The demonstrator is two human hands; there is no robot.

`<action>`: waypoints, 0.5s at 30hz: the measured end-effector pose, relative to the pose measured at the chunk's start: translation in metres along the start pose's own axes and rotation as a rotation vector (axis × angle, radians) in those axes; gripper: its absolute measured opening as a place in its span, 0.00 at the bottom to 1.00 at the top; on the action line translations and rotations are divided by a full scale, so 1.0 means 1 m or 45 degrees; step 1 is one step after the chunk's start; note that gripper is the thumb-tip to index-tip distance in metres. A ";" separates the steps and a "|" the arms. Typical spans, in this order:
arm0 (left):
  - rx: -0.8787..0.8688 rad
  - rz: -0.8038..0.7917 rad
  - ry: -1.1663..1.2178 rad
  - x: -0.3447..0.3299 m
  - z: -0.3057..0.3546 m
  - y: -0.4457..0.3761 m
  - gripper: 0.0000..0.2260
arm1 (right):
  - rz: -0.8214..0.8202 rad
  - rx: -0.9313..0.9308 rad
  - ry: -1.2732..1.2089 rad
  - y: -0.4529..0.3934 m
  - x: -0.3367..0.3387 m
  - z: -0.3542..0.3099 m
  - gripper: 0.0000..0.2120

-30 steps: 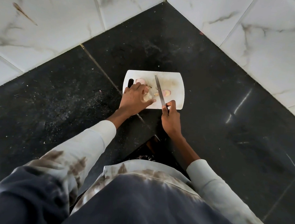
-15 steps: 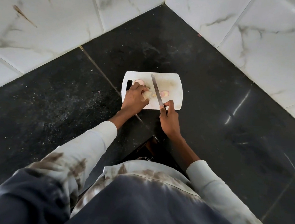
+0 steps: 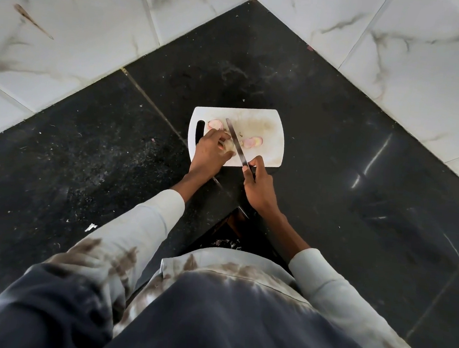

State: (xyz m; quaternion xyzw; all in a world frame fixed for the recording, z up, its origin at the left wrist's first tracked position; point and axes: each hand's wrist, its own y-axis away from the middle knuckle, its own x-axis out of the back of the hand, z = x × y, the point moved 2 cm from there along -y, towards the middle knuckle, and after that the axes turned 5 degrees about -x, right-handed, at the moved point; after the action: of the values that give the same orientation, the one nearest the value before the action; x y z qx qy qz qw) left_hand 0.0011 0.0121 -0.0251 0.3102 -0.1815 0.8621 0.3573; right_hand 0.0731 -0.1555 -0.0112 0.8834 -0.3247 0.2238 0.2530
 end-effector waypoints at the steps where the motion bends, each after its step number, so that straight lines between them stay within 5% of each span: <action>1: 0.016 0.014 0.006 -0.001 0.001 0.000 0.16 | -0.001 0.000 0.000 0.000 0.000 0.000 0.04; 15: 0.139 0.126 0.027 -0.004 -0.011 0.002 0.14 | 0.071 0.004 0.036 0.001 -0.006 0.004 0.05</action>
State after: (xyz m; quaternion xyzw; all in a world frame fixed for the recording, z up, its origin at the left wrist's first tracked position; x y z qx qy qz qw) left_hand -0.0025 0.0151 -0.0356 0.3109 -0.1456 0.8905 0.2988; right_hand 0.0692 -0.1559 -0.0176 0.8712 -0.3453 0.2438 0.2497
